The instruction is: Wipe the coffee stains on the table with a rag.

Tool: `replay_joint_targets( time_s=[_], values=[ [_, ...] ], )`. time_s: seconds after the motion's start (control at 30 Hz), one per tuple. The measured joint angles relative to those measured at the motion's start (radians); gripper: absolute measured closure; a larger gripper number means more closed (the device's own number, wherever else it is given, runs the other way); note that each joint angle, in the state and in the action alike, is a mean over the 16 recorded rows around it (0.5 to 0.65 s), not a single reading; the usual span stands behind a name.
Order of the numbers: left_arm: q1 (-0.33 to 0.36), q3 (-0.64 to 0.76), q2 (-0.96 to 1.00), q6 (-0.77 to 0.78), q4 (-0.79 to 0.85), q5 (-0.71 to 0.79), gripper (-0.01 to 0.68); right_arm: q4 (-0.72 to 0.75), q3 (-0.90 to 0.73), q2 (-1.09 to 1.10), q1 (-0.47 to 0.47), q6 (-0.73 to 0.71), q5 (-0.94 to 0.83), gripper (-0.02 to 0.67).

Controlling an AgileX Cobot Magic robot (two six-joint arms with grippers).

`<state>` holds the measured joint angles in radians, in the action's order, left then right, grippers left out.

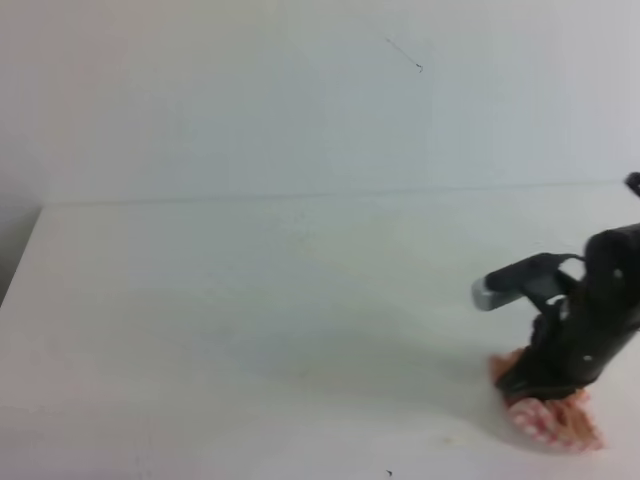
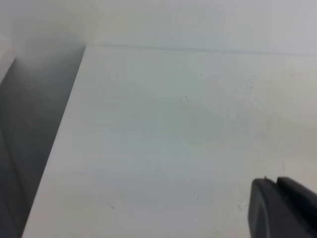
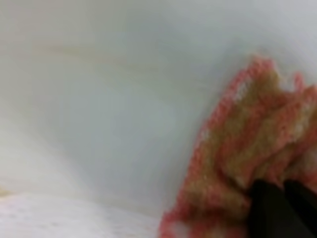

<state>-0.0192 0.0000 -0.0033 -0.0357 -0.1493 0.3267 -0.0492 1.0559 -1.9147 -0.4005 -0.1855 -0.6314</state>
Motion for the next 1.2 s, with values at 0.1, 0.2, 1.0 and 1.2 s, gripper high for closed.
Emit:
replay_joint_targets(
  time_s=[0.1, 0.2, 1.0, 1.2],
  values=[
    [0.0, 0.0, 0.0, 0.0, 0.0, 0.0, 0.674, 0.006, -0.047, 0.03, 0.084, 0.01, 0.026, 0.636],
    [0.0, 0.003, 0.0, 0.0, 0.0, -0.001, 0.674, -0.004, -0.081, 0.053, 0.151, 0.022, 0.052, 0.636],
    [0.0, 0.0, 0.002, -0.002, 0.0, 0.0, 0.674, -0.315, 0.433, -0.259, -0.191, -0.102, -0.018, 0.636],
    [0.0, 0.0, 0.002, -0.002, 0.0, 0.0, 0.674, -0.159, 0.616, -0.348, -0.302, -0.038, -0.137, 0.636]
  ],
)
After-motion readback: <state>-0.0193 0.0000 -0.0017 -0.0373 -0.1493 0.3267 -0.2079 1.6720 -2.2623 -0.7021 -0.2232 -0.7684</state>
